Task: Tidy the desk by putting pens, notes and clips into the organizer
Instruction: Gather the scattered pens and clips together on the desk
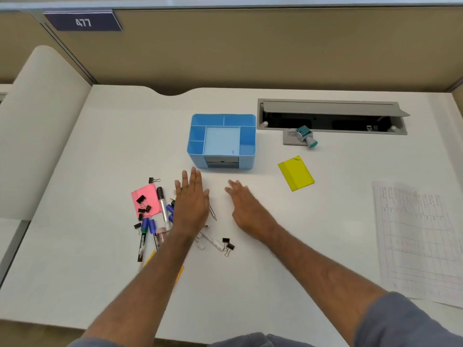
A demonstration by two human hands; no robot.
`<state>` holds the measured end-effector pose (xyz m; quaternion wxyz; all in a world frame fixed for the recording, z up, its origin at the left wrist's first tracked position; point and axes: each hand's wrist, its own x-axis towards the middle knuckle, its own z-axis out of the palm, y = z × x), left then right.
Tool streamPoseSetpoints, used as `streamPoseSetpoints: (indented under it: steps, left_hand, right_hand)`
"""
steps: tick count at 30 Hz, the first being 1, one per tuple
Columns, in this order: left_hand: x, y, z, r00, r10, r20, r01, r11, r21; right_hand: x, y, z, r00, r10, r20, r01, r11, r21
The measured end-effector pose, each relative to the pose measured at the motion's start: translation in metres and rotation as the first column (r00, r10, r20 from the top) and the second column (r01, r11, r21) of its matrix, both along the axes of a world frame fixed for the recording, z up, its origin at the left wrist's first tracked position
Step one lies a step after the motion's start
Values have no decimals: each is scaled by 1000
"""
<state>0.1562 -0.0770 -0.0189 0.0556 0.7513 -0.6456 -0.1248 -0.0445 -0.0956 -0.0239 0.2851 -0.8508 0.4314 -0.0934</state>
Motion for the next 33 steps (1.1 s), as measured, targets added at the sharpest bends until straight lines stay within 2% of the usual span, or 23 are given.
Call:
streamPoseSetpoints:
  steps: [6, 9, 14, 26, 33]
  left_hand:
    - [-53, 1, 2, 991, -135, -12, 136, 988, 72]
    - [-76, 2, 0, 981, -195, 2, 193, 975, 109]
    - [-99, 8, -2, 968, -248, -33, 250, 962, 112]
    - [-112, 37, -10, 953, -293, -71, 297, 953, 58]
    - [-92, 60, -16, 972, -235, 2, 234, 968, 94]
  right_hand:
    - [-90, -21, 2, 934, -322, -152, 315, 947, -71]
    - [-119, -24, -4, 885, -381, -266, 368, 924, -99]
    - [-127, -14, -16, 885, -298, -357, 304, 952, -40]
    - [-72, 42, -17, 957, -22, -289, 28, 999, 16]
    - [-47, 53, -13, 956, 130, -261, -140, 990, -18]
